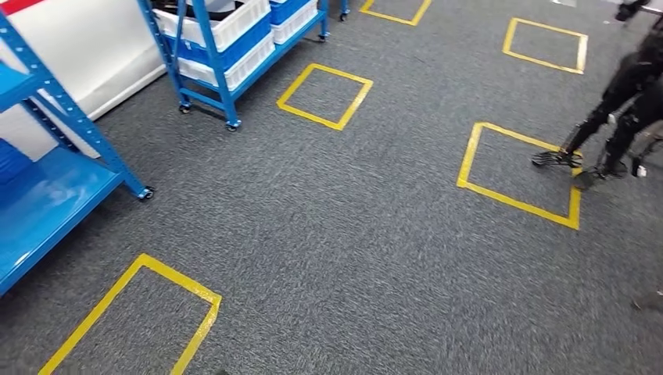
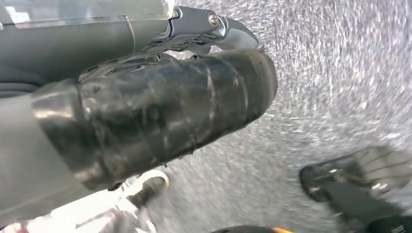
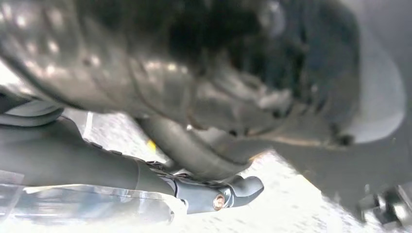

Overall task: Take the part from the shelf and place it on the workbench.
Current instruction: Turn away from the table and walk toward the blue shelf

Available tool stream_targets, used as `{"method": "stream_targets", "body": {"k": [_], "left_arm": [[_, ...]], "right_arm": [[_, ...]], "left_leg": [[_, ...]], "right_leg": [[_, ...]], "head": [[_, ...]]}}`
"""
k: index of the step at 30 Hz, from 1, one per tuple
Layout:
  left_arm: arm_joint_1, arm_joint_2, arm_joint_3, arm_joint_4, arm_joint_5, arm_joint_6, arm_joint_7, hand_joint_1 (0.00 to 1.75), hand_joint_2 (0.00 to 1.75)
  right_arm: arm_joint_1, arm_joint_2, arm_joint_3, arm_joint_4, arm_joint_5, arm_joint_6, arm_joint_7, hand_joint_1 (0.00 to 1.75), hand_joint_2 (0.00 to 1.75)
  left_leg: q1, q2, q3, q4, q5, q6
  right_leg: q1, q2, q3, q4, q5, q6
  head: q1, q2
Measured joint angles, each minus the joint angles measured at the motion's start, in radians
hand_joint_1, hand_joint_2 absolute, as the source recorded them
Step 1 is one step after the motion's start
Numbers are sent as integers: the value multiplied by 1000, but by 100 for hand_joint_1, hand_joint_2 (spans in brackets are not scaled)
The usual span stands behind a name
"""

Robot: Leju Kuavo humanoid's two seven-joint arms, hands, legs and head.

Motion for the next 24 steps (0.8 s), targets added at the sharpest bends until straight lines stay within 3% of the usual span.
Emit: {"method": "stream_targets", "body": {"k": [1, 2, 3, 5, 7, 9, 10, 12, 13, 15, 16, 17, 19, 21, 22, 24], "left_arm": [[-1, 0, -19, 0, -8, -6, 7, 0, 0], [-2, 0, -37, 0, -11, -9, 13, 0, 0], [-2, 0, -53, 0, -13, -13, 17, 0, 0], [-2, -3, -80, 0, -10, -21, 20, 0, 0], [-5, -7, -96, 0, 3, -26, 20, 0, 0], [-5, -10, -105, 0, 11, -30, 19, 0, 0], [-5, -11, -112, 0, 10, -33, 19, 0, 0], [-4, -10, -132, 0, 3, -47, 12, 0, 0], [-5, -11, -140, 0, -1, -55, 6, 0, 0], [-7, -12, -150, 0, -8, -68, -6, 0, 0], [-8, -12, -154, 0, -9, -70, -9, 0, 44], [-8, -12, -158, 0, -9, -71, -11, 0, 87], [-6, -12, -165, 0, -10, -72, -12, 0, 175], [-9, -12, -168, 0, -12, -71, -12, 0, 175], [-11, -12, -170, 0, -15, -71, -12, 0, 175], [-11, -12, -172, 0, -18, -65, -12, 0, 87]], "right_arm": [[0, 2, 0, 0, 5, -14, -8, 0, 0], [0, 3, 0, 0, 18, -31, -13, 0, 0], [1, 4, 1, 0, 39, -50, -14, 0, 0], [1, 6, 7, 0, 84, -72, 2, 0, 0], [1, 8, 15, 1, 105, -68, 25, 0, 0], [0, 11, 21, 2, 102, -61, 36, 0, 0], [0, 12, 22, 2, 97, -62, 34, 0, 0], [1, 17, 23, 2, 83, -72, 15, 0, 0], [1, 20, 23, 2, 78, -79, 2, 0, 0], [3, 22, 23, 2, 72, -92, -20, 0, 0], [4, 23, 23, 2, 71, -96, -25, 0, 0], [4, 23, 23, 2, 69, -98, -28, 0, 0], [4, 25, 23, 2, 67, -99, -31, 0, 0], [3, 26, 23, 2, 62, -100, -31, 0, 0], [3, 26, 23, 2, 57, -100, -28, 0, 0], [1, 26, 23, 2, 42, -97, -24, 0, 0]], "left_leg": [[-1, -15, 1, 0, 0, 0], [-2, -30, 3, 1, -1, 0], [-2, -45, 6, 1, -1, 0], [-2, -73, 6, 5, -3, -4], [0, -94, -1, 8, -2, -12], [3, -115, -8, 6, 2, -25], [4, -110, -11, 11, -1, -29], [2, -61, -40, 65, -35, -37], [2, -26, -67, 120, -65, -39], [4, 7, -130, 241, -116, -45], [7, 13, -148, 274, -121, -49], [10, 18, -147, 272, -108, -52], [16, 47, -92, 169, -46, -59], [12, 90, -33, 60, -8, -56], [9, 100, -21, 37, -6, -50], [6, 81, -21, 32, -10, -34]], "right_leg": [[0, 3, -18, 25, 5, -2], [0, 6, -18, 11, 30, -4], [0, 13, -1, -39, 70, -7], [-1, 55, 48, -170, 139, -15], [-2, 91, 71, -238, 158, -19], [0, 82, 77, -246, 158, -25], [-1, 70, 82, -251, 160, -30], [-3, 45, 90, -261, 165, -41], [-2, 31, 92, -263, 165, -45], [1, 1, 92, -263, 162, -51], [1, -14, 93, -262, 160, -50], [0, -29, 94, -261, 157, -49], [-2, -55, 98, -256, 149, -41], [1, -76, 100, -245, 135, -27], [3, -85, 103, -242, 130, -20], [5, -105, 111, -243, 124, -10]], "head": [[0, 0], [0, 0], [0, 0], [0, 0], [-1, 0], [-1, 0], [-1, 0], [-4, 0], [-6, 0], [-9, 0], [-8, 0], [-9, 0], [-9, 0], [-12, 0], [-11, 0], [-8, 0]]}}
